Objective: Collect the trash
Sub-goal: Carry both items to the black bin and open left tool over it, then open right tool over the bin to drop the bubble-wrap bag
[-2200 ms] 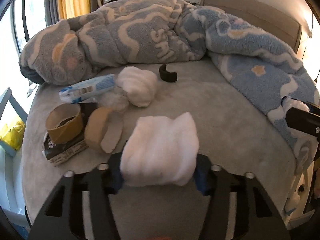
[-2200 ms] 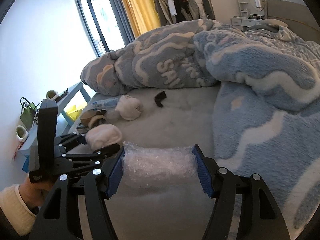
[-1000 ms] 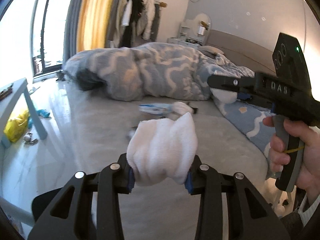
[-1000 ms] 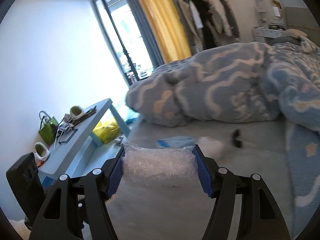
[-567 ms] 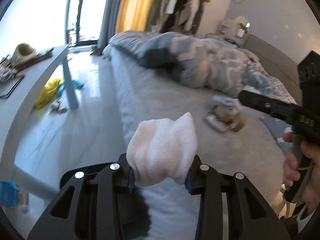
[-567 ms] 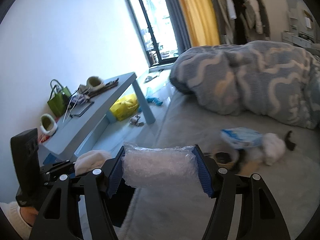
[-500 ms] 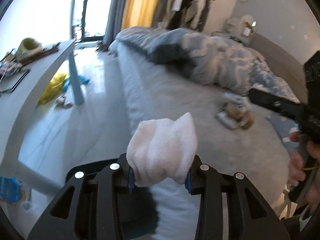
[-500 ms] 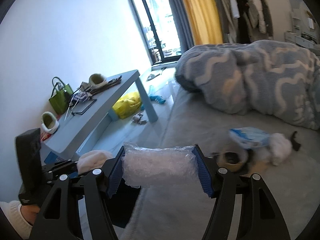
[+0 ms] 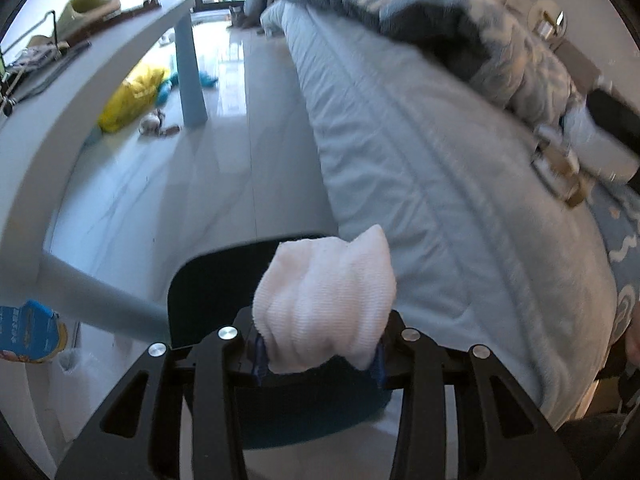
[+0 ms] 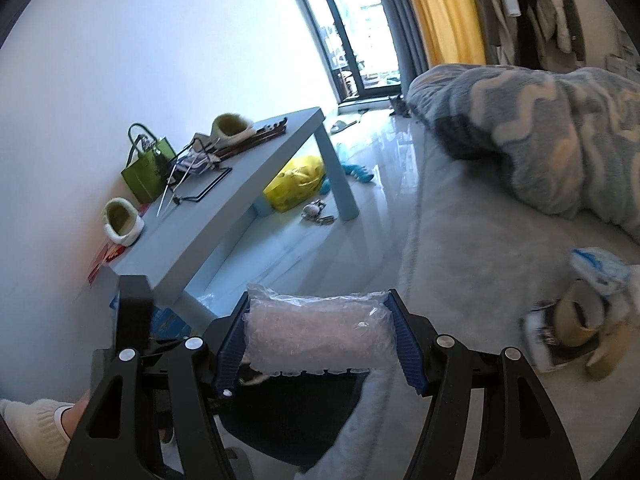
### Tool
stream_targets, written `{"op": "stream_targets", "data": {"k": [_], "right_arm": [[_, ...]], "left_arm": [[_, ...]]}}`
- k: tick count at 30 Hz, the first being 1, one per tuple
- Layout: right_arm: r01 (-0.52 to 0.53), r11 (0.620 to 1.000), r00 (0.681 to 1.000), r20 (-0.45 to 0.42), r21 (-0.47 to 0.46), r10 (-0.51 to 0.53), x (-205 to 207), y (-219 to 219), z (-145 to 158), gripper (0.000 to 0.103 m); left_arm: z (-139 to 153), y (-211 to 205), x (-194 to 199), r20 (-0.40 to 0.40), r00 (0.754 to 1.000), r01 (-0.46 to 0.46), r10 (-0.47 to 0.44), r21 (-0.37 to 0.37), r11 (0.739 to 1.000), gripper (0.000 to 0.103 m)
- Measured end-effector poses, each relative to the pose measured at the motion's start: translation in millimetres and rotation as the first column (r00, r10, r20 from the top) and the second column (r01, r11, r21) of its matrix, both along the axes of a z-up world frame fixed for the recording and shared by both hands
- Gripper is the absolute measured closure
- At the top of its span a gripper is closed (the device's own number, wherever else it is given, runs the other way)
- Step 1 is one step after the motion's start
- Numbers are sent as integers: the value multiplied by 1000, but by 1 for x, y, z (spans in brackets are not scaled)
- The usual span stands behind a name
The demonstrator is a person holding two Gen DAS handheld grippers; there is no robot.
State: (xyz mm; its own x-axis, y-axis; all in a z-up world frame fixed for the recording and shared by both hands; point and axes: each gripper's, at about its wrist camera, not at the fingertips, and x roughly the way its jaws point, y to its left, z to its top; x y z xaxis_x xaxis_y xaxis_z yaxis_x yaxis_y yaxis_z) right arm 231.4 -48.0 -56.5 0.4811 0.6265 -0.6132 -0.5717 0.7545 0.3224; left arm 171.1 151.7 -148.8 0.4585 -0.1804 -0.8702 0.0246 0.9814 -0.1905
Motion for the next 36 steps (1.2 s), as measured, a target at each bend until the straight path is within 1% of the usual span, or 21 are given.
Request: {"op": "stream_targets", "data": {"k": [4,6,8,9,10,11,14,16,18,23,26,32,34,36], "right_arm": [[-21,1000,1000,-9,-11,21,-1,18,-4,37],[-26,1000,1000,-16,-10,26,0,25,-6,37],[-31,999,999,-21,-10,31,2,33,-7,37],[-33,999,999,-22,-10,32,3,35,-8,37],[-35,999,999,-25,-13,35,3,40,-10,37],[-36,999,999,-26,-15,36,4,42,-11,37],[-39,999,999,-36,-26,38,7,51,-15,37],[-37,999,998,-43,-32,36,8,56,-18,37],[-33,999,998,-52,-36,31,11,61,-22,37],[-22,998,996,-83,-55,18,18,72,-36,37],[-24,997,995,-99,-73,17,20,84,-45,37],[-44,993,991,-131,-110,30,21,106,-65,37],[-55,990,989,-142,-126,36,20,113,-73,37],[-69,986,988,-146,-154,47,19,123,-81,37]], "left_arm": [[-11,7,-2,-48,999,-6,6,2,1000,59],[-12,11,-2,-58,998,-4,4,1,1000,57],[-13,18,-4,-63,998,-1,0,-25,1000,48],[-13,19,-4,-61,998,0,-3,-39,999,45],[-11,21,-6,-57,998,2,-5,-46,999,41],[-11,22,-7,-51,999,4,-6,-45,999,39],[-7,29,-9,-38,999,0,-2,-47,999,35],[-5,33,-9,-35,999,-5,3,-61,998,35],[0,39,-11,-16,1000,-12,11,-75,997,35],[27,52,-19,98,995,-25,31,-67,997,35],[39,63,-23,138,989,-49,61,-86,995,38],[68,86,-33,240,964,-88,114,-113,990,45],[76,92,-35,270,955,-99,122,-97,990,46],[81,97,-38,290,948,-114,134,-84,990,50]]}}
